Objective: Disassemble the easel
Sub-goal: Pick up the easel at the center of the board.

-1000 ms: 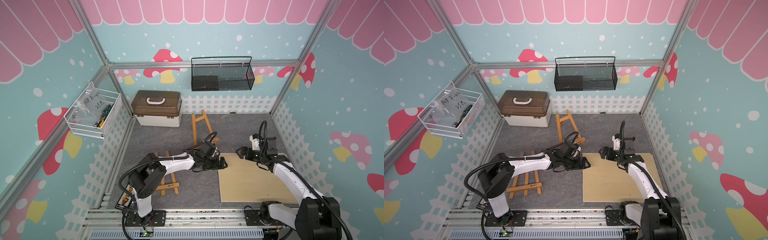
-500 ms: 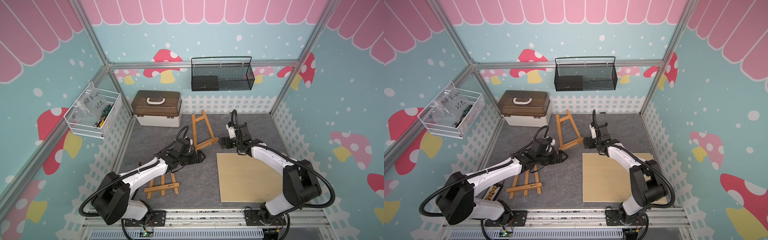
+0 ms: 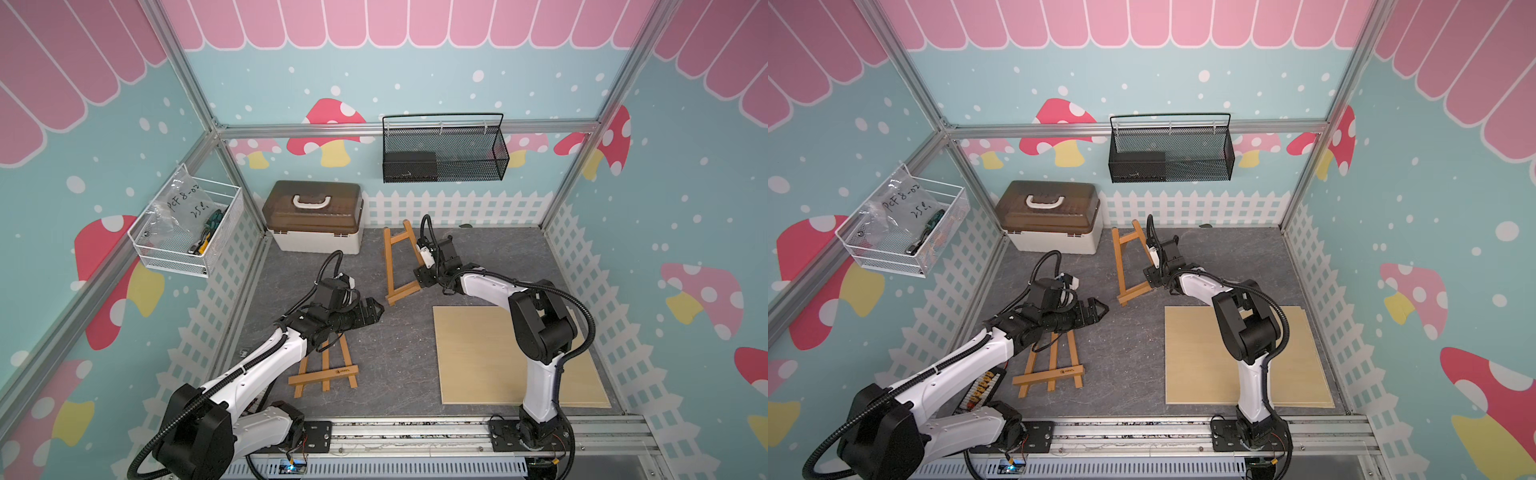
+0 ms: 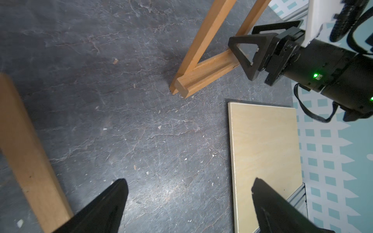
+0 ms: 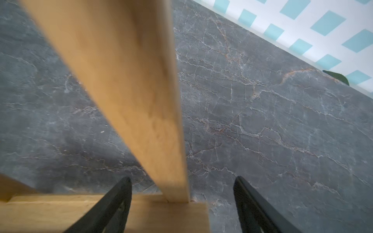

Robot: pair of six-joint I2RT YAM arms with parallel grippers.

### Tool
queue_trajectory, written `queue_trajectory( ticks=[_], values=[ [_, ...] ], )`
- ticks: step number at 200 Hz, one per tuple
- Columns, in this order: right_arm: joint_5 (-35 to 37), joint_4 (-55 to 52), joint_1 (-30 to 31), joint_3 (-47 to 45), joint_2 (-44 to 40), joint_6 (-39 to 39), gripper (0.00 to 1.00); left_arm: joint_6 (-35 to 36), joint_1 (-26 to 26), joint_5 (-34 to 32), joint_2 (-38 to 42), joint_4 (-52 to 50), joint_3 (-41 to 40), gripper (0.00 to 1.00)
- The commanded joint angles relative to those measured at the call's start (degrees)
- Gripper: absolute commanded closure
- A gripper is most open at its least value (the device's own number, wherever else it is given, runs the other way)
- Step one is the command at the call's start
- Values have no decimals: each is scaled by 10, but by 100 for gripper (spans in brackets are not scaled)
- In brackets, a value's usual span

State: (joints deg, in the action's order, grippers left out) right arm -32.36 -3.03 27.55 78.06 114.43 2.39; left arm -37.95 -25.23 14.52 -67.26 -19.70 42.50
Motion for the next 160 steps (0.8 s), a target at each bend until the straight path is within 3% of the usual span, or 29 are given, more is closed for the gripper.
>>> queue_trajectory(
  ticks=[1, 92, 160],
  values=[
    [16, 29, 0, 17, 13, -40, 24, 10, 11, -5, 18, -18, -12, 1],
    [-38, 61, -1, 14, 16, -40, 60, 17, 33, 2, 29, -23, -12, 1],
    [-31, 58, -1, 8, -9, -47, 70, 18, 37, -1, 36, -22, -12, 1]
  ],
)
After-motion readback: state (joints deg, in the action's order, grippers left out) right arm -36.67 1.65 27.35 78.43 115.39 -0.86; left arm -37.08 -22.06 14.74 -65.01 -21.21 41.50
